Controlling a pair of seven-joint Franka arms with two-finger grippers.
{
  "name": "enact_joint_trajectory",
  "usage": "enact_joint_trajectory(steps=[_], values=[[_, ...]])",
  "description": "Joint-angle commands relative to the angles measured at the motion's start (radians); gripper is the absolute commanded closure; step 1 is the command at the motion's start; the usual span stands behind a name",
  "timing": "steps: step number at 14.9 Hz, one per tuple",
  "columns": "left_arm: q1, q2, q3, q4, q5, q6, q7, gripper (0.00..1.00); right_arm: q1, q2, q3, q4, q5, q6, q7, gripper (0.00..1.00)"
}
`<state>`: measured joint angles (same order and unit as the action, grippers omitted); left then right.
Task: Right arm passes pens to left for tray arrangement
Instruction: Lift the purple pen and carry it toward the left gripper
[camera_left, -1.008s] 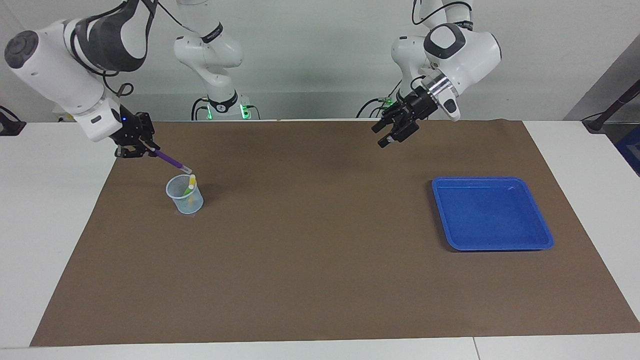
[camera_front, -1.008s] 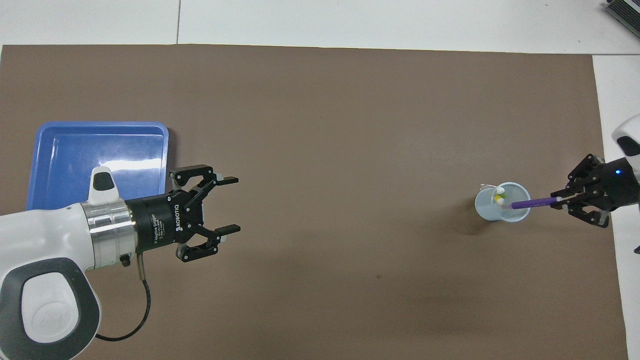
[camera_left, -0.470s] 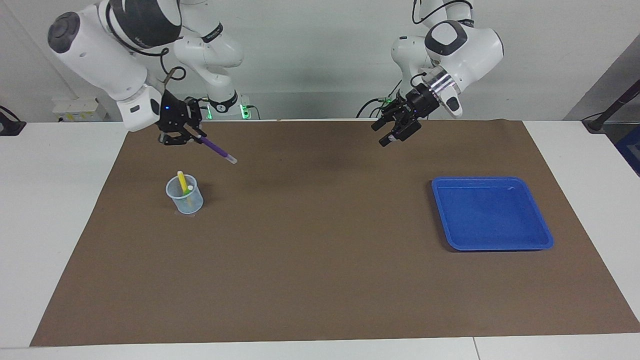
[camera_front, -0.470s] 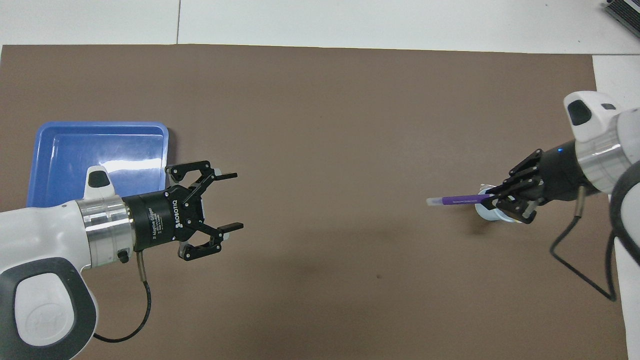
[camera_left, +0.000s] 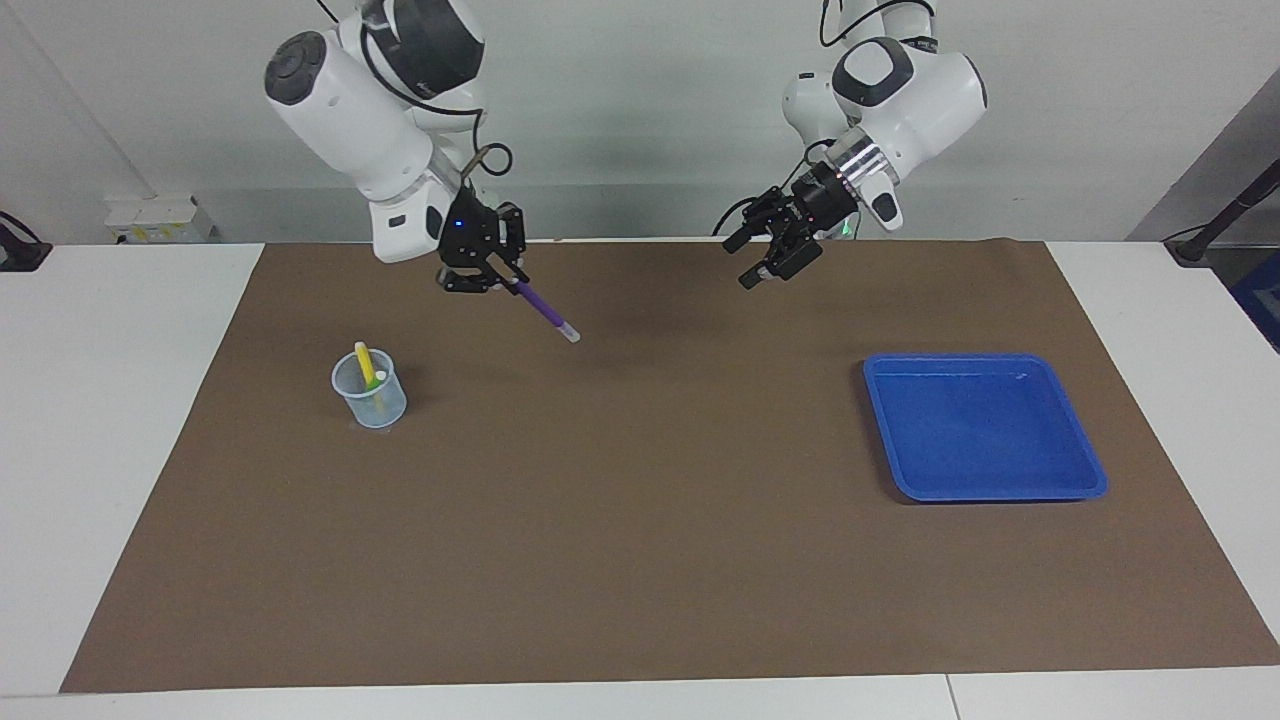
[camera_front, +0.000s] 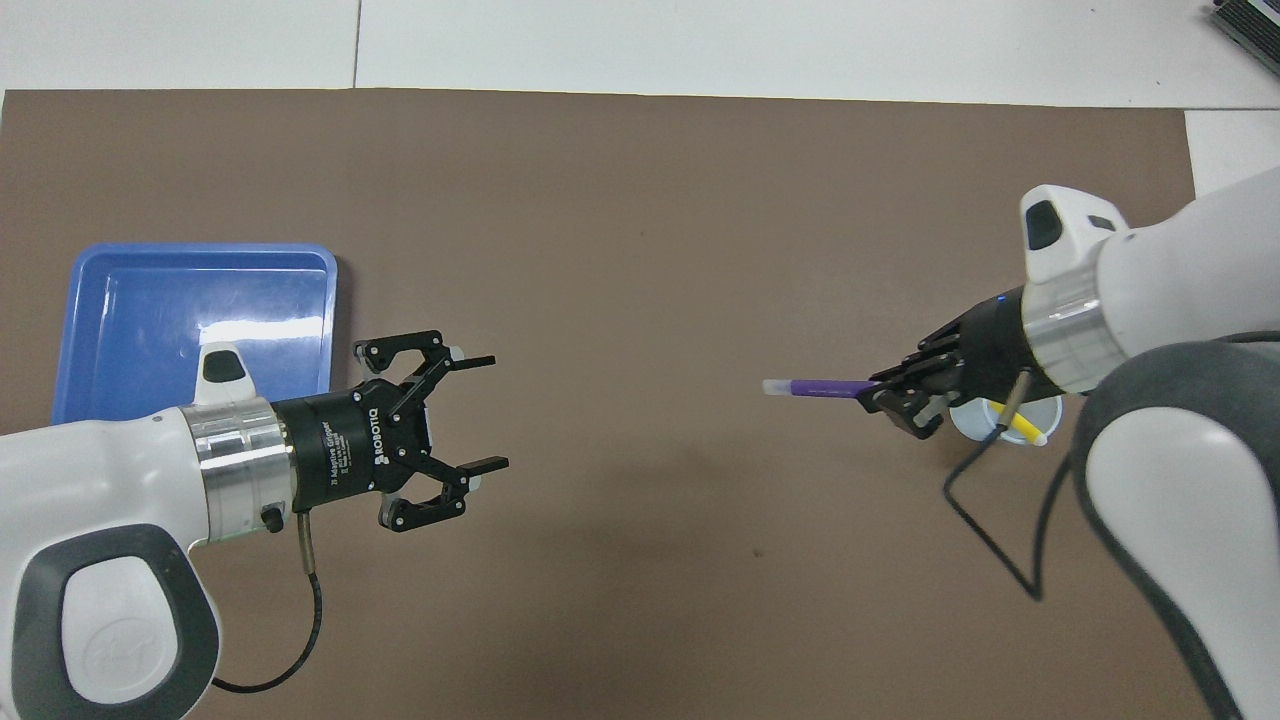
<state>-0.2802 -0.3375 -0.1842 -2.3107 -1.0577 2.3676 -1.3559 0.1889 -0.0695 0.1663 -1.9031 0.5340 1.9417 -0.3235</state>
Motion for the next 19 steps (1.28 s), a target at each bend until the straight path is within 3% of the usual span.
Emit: enact_joint_trajectory(steps=[1, 6, 14, 19], values=[[-0.002, 0.008, -0.047, 0.001, 0.010, 0.044, -0.026, 0.07, 0.064, -0.042, -0.005, -0.051, 0.063, 0.104, 0.150, 1.00], [-0.004, 0.009, -0.081, 0.001, 0.011, 0.047, 0.057, 0.12, 0.136, -0.044, -0.005, -0.063, 0.113, 0.163, 0.261, 1.00], [-0.027, 0.106, -0.152, 0.013, 0.010, 0.229, 0.052, 0.13, 0.139, -0.044, -0.004, -0.063, 0.113, 0.154, 0.268, 1.00], [-0.040, 0.135, -0.152, 0.045, 0.008, 0.246, 0.043, 0.13, 0.138, -0.044, -0.005, -0.062, 0.113, 0.154, 0.265, 1.00]])
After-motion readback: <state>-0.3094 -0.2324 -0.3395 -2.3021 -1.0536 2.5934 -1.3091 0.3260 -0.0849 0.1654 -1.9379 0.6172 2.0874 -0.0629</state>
